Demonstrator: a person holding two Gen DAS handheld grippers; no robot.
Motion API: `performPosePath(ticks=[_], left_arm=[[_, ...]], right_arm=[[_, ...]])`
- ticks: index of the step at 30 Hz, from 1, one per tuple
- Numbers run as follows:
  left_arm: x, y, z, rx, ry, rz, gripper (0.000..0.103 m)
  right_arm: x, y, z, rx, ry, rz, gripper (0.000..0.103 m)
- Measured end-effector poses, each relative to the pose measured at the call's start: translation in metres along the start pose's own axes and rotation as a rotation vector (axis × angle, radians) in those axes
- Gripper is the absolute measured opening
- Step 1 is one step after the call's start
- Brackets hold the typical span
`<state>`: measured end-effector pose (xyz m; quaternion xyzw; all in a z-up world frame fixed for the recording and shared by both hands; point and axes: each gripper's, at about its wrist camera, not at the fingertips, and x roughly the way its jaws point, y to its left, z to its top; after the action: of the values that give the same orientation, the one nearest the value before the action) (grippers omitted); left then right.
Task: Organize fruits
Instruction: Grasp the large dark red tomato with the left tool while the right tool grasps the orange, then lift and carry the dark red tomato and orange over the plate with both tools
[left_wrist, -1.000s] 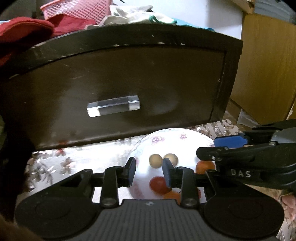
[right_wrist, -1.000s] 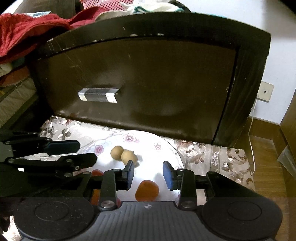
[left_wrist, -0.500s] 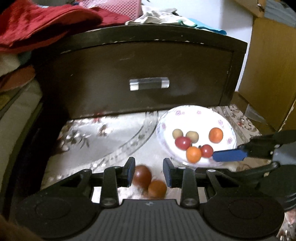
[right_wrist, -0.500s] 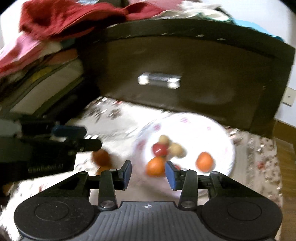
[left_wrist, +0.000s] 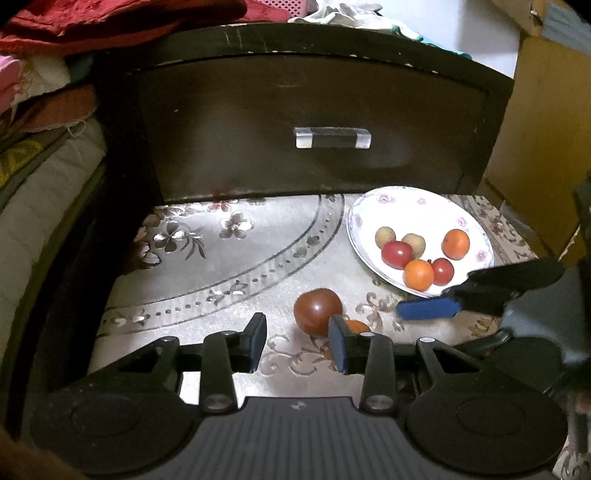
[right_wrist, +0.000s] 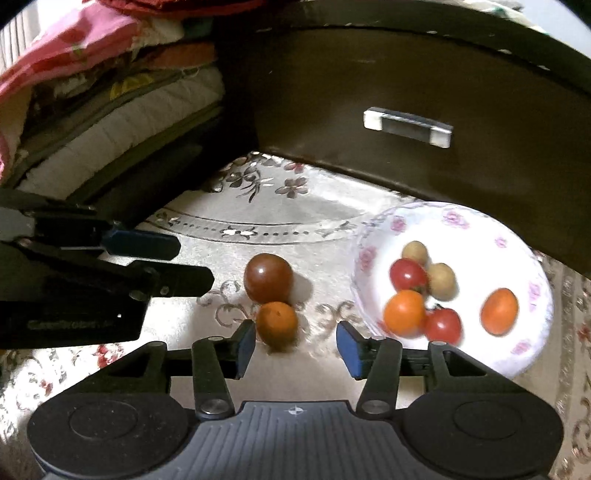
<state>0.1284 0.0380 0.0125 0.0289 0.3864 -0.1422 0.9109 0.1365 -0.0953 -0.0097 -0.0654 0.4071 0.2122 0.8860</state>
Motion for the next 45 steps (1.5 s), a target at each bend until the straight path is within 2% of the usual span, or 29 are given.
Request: performPosePath(ticks=[7,9,17,18,20,23,37,45], left_arm=[[0.017,0.004,0.004,-0.006,0.024,-0.012,0.043],[0.023,0.002,0.005,-0.001,0.028,-0.019,0.043],[0.055,-0.013,0.009,0.040,0.052,-0.042,0.043],[0.059,-0.014,0.009,0.043,0.055,-0.040,0.048],[0.067,-0.016,0.009,0.038,0.057,-0.052,0.052],[0.076,-0.020,0.010,0.049,0.061,-0.059,0.053],[0.097,-0.034,0.014,0.066,0.059,-0.073,0.047],[0.085,-0.034,0.010,0.062,0.078,-0.055,0.046]], right_arm=[[0.027,0.007,0.004,-0.027,0.028,-0.005,0.044],[0.032,0.007,0.003,-0.025,0.043,-0.001,0.026],[0.008,-0.006,-0.010,-0.017,0.072,-0.026,0.025],[0.001,-0.010,-0.012,-0.016,0.075,-0.035,0.025],[-0.009,-0.017,-0.016,-0.005,0.081,-0.046,0.025],[-0.019,-0.026,-0.020,0.018,0.087,-0.057,0.026],[-0.014,-0.043,-0.028,0.082,0.095,-0.056,0.026],[-0.015,-0.050,-0.030,0.089,0.093,-0.054,0.026]])
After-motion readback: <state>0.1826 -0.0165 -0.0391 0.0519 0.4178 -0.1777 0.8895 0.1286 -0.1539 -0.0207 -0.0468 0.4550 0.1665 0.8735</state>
